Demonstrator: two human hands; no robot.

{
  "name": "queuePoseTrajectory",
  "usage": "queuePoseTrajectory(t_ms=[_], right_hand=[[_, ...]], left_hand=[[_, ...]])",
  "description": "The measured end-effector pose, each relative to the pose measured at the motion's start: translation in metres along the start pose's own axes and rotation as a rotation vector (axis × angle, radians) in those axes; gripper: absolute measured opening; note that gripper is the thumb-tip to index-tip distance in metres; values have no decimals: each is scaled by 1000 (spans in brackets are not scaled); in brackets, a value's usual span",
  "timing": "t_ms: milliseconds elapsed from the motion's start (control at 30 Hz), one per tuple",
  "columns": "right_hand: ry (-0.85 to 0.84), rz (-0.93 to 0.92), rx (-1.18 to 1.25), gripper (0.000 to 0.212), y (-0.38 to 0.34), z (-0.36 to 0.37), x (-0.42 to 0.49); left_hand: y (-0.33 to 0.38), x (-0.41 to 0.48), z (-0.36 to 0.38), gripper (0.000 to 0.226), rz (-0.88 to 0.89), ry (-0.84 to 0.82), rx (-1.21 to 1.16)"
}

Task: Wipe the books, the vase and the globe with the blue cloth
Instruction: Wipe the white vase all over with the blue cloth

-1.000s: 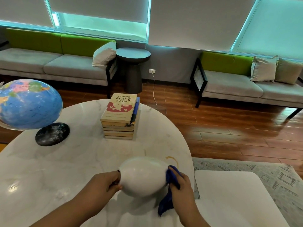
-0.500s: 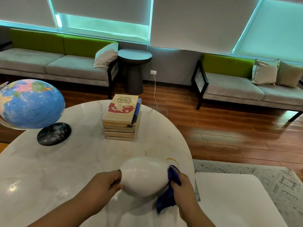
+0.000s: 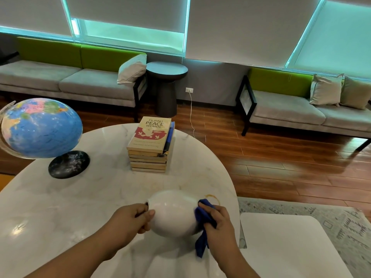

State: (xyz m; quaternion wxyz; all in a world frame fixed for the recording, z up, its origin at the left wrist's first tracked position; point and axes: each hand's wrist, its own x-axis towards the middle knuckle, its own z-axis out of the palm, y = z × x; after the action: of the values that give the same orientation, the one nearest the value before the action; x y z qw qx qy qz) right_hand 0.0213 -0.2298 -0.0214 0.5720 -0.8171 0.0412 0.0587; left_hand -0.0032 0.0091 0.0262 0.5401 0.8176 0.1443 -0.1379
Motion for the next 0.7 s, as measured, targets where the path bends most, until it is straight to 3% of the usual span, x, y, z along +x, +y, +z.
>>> queuePoseTrajectory(t_ms=[233,300,400,467,600,700], right_hand=[[-90,-153,-25,63,-1,14,-22],[-34,-79,4,64,7,8,-16],[61,74,55,47,16,-3,-5],[54,80,59,40,17,-4,-6],[-77,-96,-16,60,15,2,-27],[-14,-41,1,62,23,-5,-19]], left_hand=[[0,-2,2,42,-104,1,-117],[-3,-2,1,37,-78,3,-74],[-5,-2,-1,35,-32,-21,30],[-6,-1,-2,34,-15,-23,85],[-7,-1,-4,33,17,-5,160],[-7,-1,-4,31,51,-20,200]])
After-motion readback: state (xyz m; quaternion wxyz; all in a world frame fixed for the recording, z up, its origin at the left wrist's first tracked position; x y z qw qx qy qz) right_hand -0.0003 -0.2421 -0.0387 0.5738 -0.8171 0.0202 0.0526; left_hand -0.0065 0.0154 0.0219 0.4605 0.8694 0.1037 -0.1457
